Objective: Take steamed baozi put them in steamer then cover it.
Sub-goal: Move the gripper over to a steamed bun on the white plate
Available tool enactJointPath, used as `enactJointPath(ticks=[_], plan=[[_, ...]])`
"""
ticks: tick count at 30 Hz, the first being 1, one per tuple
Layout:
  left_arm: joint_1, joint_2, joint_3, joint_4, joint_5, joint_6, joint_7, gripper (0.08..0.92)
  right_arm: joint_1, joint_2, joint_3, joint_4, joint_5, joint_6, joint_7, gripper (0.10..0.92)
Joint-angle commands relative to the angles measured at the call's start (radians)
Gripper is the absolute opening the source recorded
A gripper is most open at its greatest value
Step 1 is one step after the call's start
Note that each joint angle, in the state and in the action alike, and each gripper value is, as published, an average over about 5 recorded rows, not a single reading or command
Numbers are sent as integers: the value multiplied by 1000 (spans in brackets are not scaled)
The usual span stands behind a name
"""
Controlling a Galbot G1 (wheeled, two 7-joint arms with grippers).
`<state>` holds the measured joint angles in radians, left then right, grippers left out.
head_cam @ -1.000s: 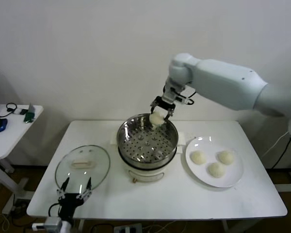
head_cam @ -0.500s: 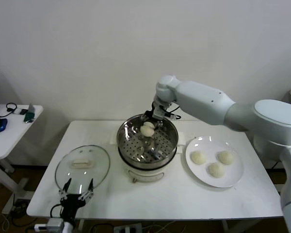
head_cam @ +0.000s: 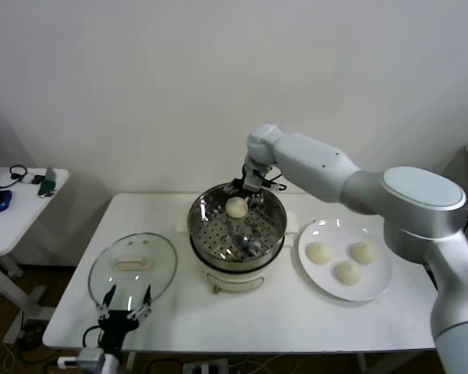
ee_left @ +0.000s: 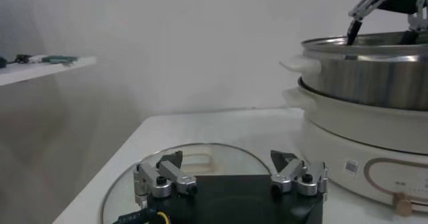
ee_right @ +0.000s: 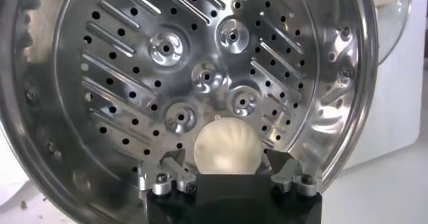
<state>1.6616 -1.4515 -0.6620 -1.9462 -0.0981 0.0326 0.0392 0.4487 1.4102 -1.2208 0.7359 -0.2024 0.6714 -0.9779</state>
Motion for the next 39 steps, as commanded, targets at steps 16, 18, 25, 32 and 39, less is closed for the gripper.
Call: enactJointPath(ticks=[16,18,25,32,39], plan=[[-3,2,-2,-12,1,6,2,823,480,-572,-617,467,967,-802,-68,823],[-5,1,-4,-11,0,6,2,823,444,-622,-619,513,925,-862,-23,823],[-9,-1,-7,-8,1,8,2,823,264,-679,-519,557,852,-961,62,823],[-3,-9,-10,-8,4,9,3,823,71,-631,-392,484,745,-968,76,823],[10,-9,-22,-6,-1,2,2,823,-46,-563,-311,387,651,-962,83,823]])
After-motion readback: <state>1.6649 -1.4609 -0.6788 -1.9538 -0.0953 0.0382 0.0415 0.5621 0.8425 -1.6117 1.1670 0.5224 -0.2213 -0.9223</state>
